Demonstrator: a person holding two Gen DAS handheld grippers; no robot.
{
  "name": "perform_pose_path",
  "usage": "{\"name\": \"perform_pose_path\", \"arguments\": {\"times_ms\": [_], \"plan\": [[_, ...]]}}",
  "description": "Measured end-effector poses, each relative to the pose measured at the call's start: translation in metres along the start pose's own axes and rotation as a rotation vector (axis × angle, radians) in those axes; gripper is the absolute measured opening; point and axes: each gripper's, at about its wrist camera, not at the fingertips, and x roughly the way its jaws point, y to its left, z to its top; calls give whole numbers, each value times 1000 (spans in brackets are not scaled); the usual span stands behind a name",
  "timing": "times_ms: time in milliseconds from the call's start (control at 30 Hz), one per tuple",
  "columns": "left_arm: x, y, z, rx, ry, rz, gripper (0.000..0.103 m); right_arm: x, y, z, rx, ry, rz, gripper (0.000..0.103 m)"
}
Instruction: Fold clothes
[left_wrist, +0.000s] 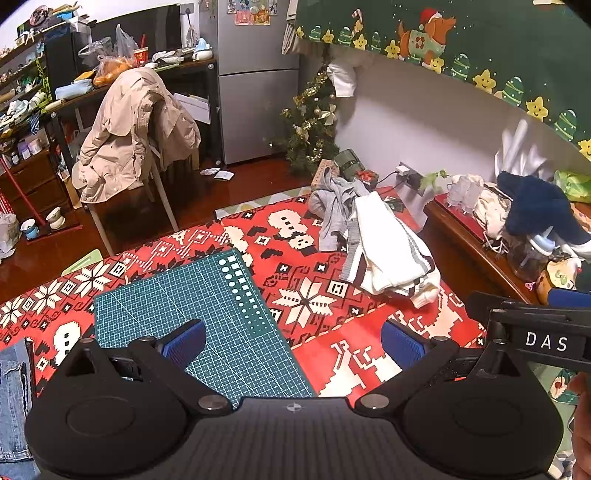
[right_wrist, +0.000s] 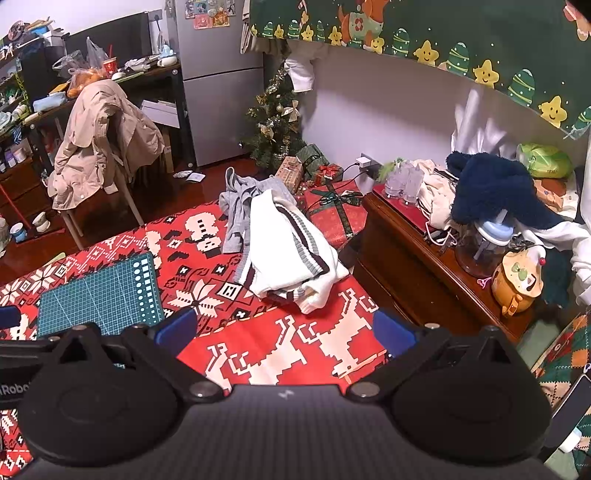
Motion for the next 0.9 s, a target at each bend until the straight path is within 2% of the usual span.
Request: {"name": "perform_pose_path", "arguments": {"times_ms": [267, 900], "plan": [[-5, 5, 2, -6, -14, -23, 102, -6, 4, -3, -14, -17, -6, 102], [14, 20, 11, -38, 13, 6, 102, 23, 20, 11, -55, 22, 19, 102]]}}
